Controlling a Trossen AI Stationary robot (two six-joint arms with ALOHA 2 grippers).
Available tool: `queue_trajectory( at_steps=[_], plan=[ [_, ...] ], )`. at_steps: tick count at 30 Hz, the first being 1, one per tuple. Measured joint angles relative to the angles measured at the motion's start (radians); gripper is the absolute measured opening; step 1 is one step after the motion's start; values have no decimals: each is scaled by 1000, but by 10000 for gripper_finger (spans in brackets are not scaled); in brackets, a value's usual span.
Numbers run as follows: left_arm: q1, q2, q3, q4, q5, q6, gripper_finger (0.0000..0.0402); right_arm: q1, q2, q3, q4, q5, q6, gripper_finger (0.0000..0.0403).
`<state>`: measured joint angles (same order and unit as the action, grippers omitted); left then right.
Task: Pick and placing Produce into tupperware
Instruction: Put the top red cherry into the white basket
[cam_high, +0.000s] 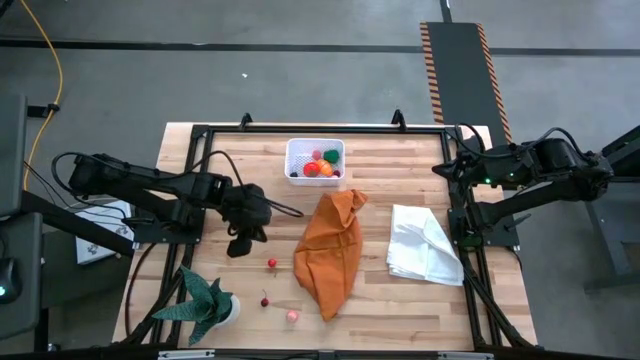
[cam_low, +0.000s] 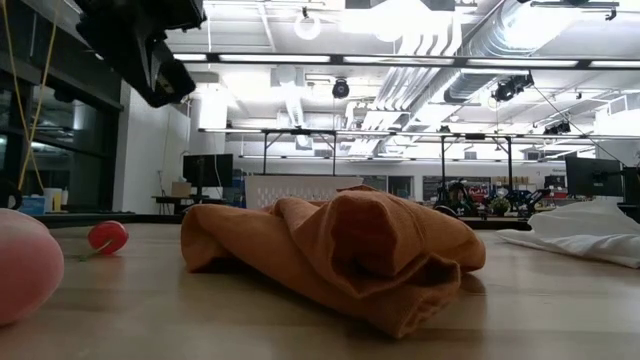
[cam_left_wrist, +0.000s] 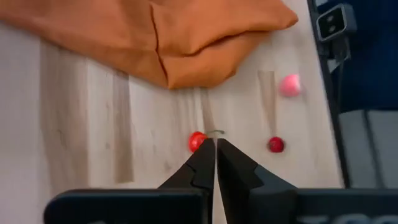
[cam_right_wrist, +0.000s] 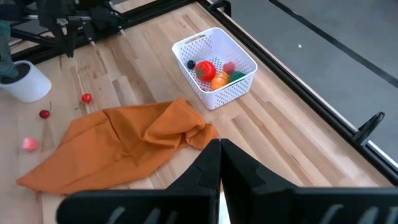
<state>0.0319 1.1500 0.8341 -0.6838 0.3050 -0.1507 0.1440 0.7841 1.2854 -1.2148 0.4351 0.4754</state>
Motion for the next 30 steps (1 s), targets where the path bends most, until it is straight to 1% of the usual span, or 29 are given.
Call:
queue_trajectory(
  at_steps=[3, 7, 10, 12, 14, 16, 20, 22, 24, 30],
  plan=[
    [0, 0, 0, 2, -21, 51, 1, 0, 0, 0, 0, 1, 24, 0],
    [0, 5, 0, 2, -52, 52, 3, 0, 0, 0, 0, 28, 57, 0],
    [1, 14, -1, -8, -106, 40, 1, 0, 0, 0, 0, 45, 82, 0],
    [0, 31, 0, 7, -136, 39, 1, 0, 0, 0, 0, 51, 100, 0],
    [1, 41, -2, 0, -148, 42, 2, 0, 2, 0, 0, 52, 104, 0],
    [0, 59, 0, 28, -166, 52, 2, 0, 3, 0, 0, 53, 104, 0],
    [-6, 95, 0, 39, -150, 153, 1, 0, 8, 1, 0, 64, 104, 0],
    [-10, 109, 0, 11, -136, 218, 2, 0, 9, 1, 0, 68, 113, 0],
    [-28, 124, 0, 9, -114, 265, 2, 0, 10, 1, 0, 72, 131, 0],
    [-81, 137, 0, -16, -115, 404, 4, 0, 22, 1, 0, 79, 185, 0]
  ],
)
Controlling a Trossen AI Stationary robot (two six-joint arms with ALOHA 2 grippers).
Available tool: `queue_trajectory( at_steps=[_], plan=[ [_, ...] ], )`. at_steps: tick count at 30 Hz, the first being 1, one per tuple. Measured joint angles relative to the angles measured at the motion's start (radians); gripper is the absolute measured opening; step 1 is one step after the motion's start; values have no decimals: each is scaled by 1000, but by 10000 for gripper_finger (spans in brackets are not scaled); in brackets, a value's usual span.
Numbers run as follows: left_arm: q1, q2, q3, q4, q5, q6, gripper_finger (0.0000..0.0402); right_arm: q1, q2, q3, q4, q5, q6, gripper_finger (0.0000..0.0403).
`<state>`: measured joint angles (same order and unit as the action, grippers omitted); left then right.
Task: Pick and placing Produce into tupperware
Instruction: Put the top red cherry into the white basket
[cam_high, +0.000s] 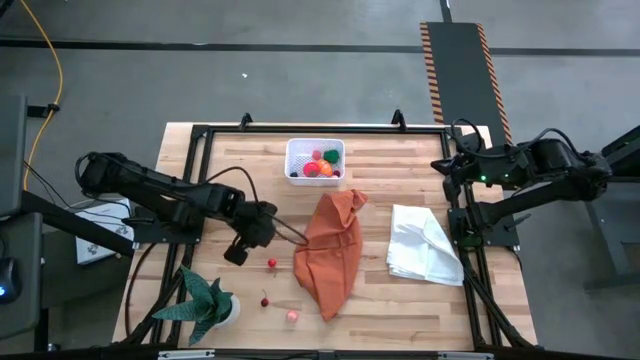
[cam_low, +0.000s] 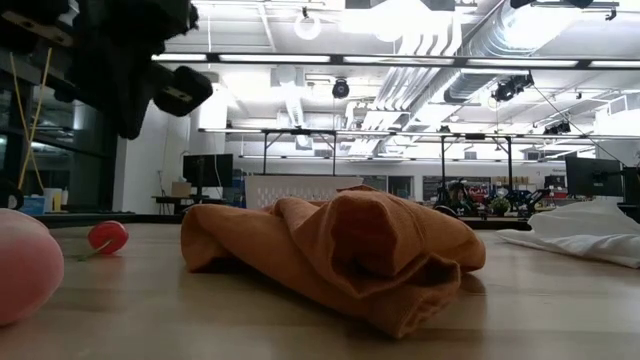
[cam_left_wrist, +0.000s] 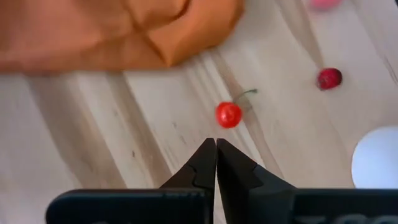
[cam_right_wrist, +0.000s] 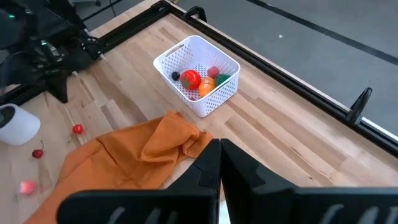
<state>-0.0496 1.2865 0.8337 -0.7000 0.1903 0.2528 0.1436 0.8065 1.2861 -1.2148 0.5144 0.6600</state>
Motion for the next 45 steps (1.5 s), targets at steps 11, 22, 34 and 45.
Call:
queue_trajectory(
  at_steps=[11, 22, 34, 45],
  plan=[
    [-84, 8, 0, 17, -79, 72, 82, 0, 41, 0, 0, 16, -3, 0],
    [-83, 59, 0, 27, -85, 177, 73, 0, 63, 0, -3, 34, -6, 0],
    [-139, 140, 0, 64, -52, 264, 92, 0, 65, 0, -3, 33, -5, 0],
    [-168, 171, 1, 78, -16, 309, 92, 0, 65, 0, -1, 33, 7, 0]
  ],
)
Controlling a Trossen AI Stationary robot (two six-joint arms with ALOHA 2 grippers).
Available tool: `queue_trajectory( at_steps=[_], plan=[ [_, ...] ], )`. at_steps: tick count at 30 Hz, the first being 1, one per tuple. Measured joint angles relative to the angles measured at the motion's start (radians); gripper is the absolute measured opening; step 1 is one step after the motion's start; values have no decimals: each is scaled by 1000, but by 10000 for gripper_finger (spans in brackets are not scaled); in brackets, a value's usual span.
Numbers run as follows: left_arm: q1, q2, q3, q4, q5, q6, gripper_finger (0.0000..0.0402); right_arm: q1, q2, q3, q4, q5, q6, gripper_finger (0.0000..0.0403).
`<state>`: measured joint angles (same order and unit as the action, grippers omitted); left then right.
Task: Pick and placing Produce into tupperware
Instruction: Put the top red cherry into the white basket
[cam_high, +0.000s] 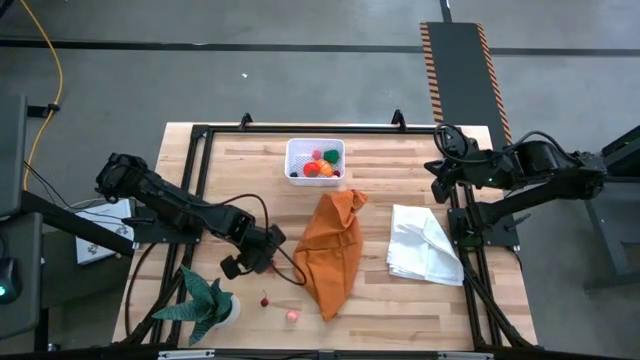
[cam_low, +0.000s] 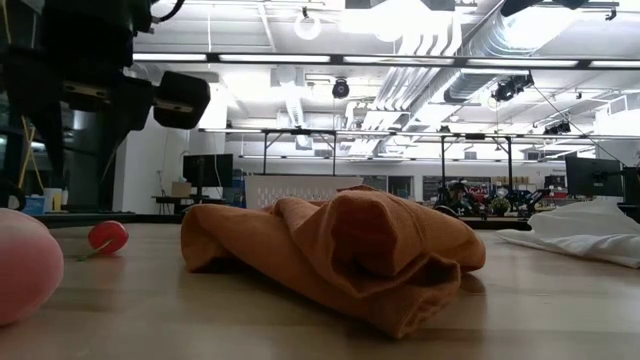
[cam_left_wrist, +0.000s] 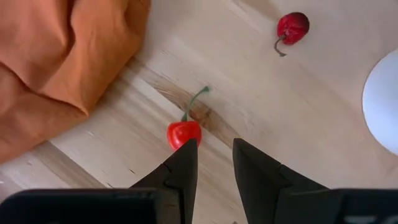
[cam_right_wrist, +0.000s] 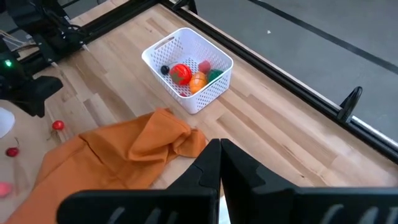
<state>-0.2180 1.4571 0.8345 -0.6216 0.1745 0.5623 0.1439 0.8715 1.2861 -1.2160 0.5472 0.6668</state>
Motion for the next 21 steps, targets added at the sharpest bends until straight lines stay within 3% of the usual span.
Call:
queue_trajectory(
  at_steps=[21],
  plan=[
    [2, 48, 0, 23, -5, 21, 101, 0, 0, -1, -7, 2, 7, 0]
  ],
)
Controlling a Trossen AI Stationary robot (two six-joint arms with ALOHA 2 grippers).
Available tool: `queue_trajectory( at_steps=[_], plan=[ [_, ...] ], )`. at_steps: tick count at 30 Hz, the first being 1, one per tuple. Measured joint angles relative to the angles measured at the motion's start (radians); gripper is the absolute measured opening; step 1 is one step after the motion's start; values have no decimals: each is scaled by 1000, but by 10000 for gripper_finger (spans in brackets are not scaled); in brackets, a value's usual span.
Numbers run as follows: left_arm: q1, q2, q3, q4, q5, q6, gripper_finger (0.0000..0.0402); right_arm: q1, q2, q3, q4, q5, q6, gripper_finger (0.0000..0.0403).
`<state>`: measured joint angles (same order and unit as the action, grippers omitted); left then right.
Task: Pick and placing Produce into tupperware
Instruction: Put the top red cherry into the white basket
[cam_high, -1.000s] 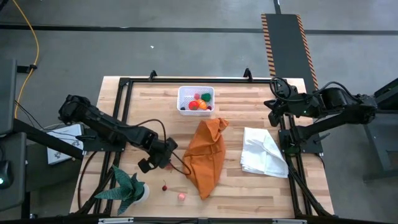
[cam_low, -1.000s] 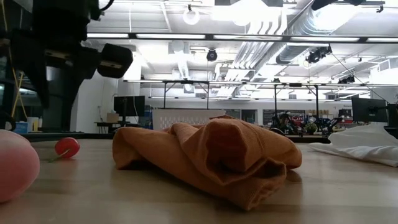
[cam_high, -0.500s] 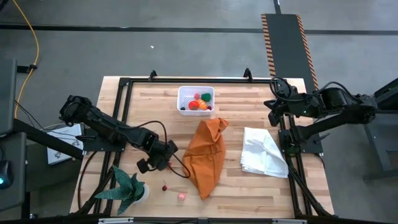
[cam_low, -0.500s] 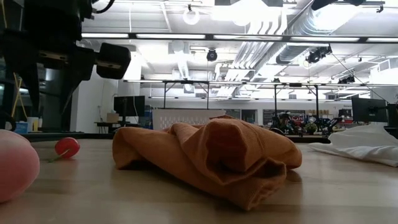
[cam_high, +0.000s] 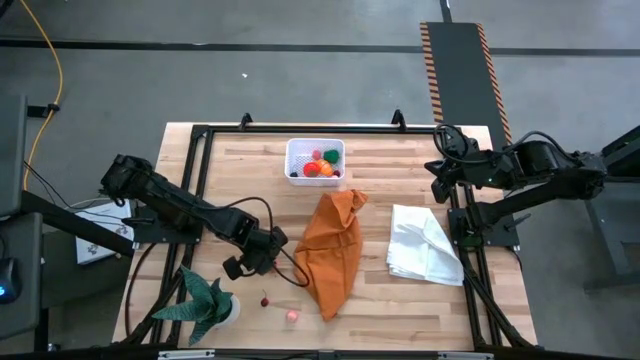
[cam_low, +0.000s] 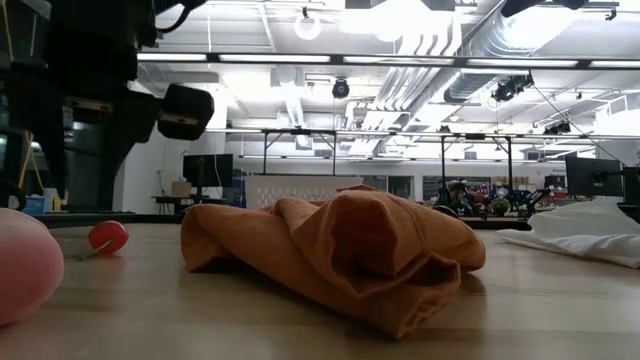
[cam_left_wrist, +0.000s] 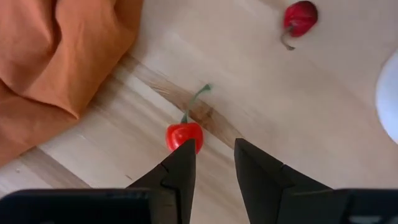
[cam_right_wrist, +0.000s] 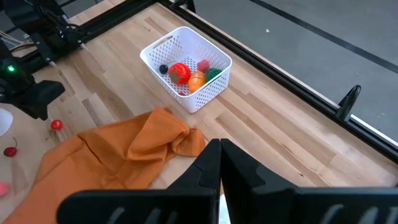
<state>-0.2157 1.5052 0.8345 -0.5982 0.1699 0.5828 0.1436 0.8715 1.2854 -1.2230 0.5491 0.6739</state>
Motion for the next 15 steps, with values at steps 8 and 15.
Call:
queue_trajectory(
  at_steps=[8, 15],
  plan=[
    [0, 38, 0, 24, -32, -15, 102, 0, 0, 0, 0, 0, 0, 0],
    [0, 38, 0, 29, -47, -66, 101, 0, 0, 0, 0, 0, 0, 0]
  ],
)
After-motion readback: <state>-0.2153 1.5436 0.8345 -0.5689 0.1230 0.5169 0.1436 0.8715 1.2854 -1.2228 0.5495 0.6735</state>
